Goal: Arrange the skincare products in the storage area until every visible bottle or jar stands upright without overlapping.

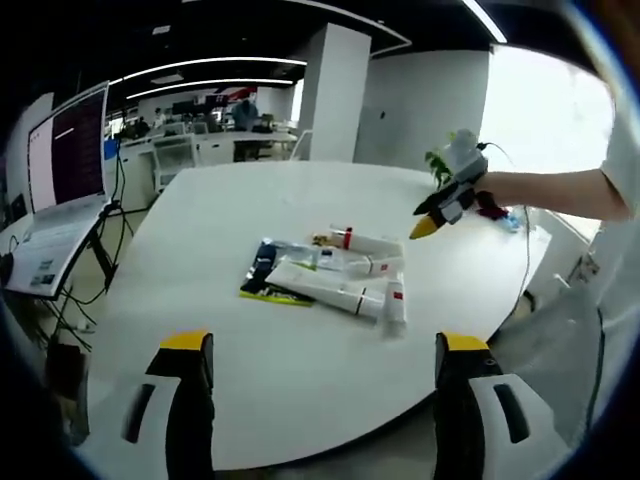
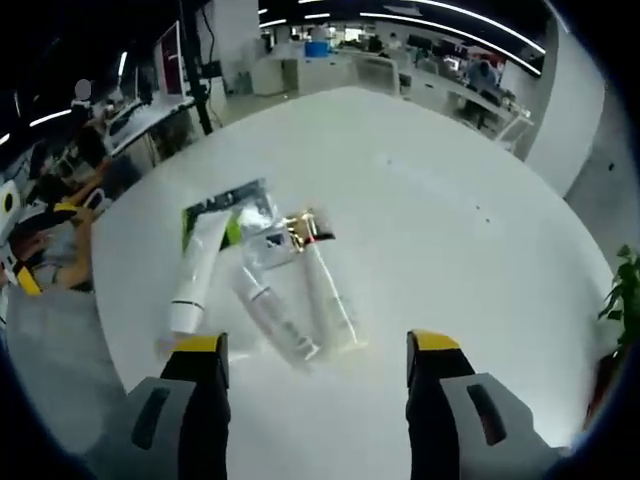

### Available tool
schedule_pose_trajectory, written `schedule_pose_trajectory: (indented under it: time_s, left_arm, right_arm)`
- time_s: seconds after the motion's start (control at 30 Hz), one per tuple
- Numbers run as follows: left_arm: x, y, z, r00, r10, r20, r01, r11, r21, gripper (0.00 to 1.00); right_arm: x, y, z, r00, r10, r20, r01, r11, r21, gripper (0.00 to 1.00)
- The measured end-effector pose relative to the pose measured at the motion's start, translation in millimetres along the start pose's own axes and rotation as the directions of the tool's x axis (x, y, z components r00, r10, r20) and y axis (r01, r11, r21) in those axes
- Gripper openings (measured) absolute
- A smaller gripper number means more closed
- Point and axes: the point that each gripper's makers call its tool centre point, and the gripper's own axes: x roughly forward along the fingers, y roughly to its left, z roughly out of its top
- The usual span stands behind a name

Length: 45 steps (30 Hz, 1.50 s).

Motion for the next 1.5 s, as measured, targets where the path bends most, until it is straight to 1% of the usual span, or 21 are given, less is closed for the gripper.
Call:
schedule_pose_trajectory:
  time_s: [0.3,0.57,0.8,1.0,1.13,1.2,1.3,1.4,1.47,1.5]
  left_arm:
    - [1,2.6,-2.3,1.000,0.003,-0.005,-0.003,1.000,0.000,0.85]
    - [3,5.3,-3.2,1.000,0.010,-0.013,-0.010,1.000,0.002,0.84]
    - [5,8.3,-3.7,1.000,0.012,-0.015,-0.012,1.000,-0.015,0.84]
    - [9,6.2,-5.6,1.000,0.007,-0.029,-0.006,1.000,0.007,0.85]
    - [11,4.1,-6.5,0.999,-0.002,-0.032,0.002,1.000,0.017,0.87]
    - [11,4.0,-7.1,1.000,-0.007,-0.026,0.008,1.000,0.010,0.88]
    - [11,5.4,-5.4,1.000,-0.010,-0.012,0.010,1.000,-0.008,0.89]
    - [11,6.6,-5.7,1.000,-0.006,-0.013,0.006,1.000,-0.014,0.89]
    - [12,6.3,-5.2,1.000,-0.006,-0.011,0.006,1.000,-0.016,0.89]
    - [12,6.6,-5.2,1.000,-0.005,-0.011,0.005,1.000,-0.016,0.89]
  right_arm:
    - [16,-6,-0.9,1.000,0.002,-0.027,-0.002,1.000,-0.015,0.66]
    - [30,-11,-1.9,0.998,0.011,-0.058,-0.013,0.999,-0.030,0.65]
    - [42,-13,-1.6,0.996,0.024,-0.086,-0.029,0.998,-0.060,0.63]
    - [53,-17,0.1,0.994,0.035,-0.106,-0.043,0.996,-0.076,0.61]
    - [67,-26,4.5,0.992,0.046,-0.116,-0.056,0.995,-0.082,0.59]
    - [64,-19,3.9,0.991,0.051,-0.124,-0.062,0.994,-0.088,0.58]
    - [72,-18,4.8,0.988,0.055,-0.141,-0.070,0.992,-0.100,0.58]
    - [79,-20,6.1,0.987,0.060,-0.152,-0.077,0.992,-0.105,0.56]
    - [74,-11,4.5,0.985,0.065,-0.159,-0.083,0.991,-0.109,0.54]
    - [76,-12,4.9,0.985,0.064,-0.160,-0.082,0.990,-0.110,0.54]
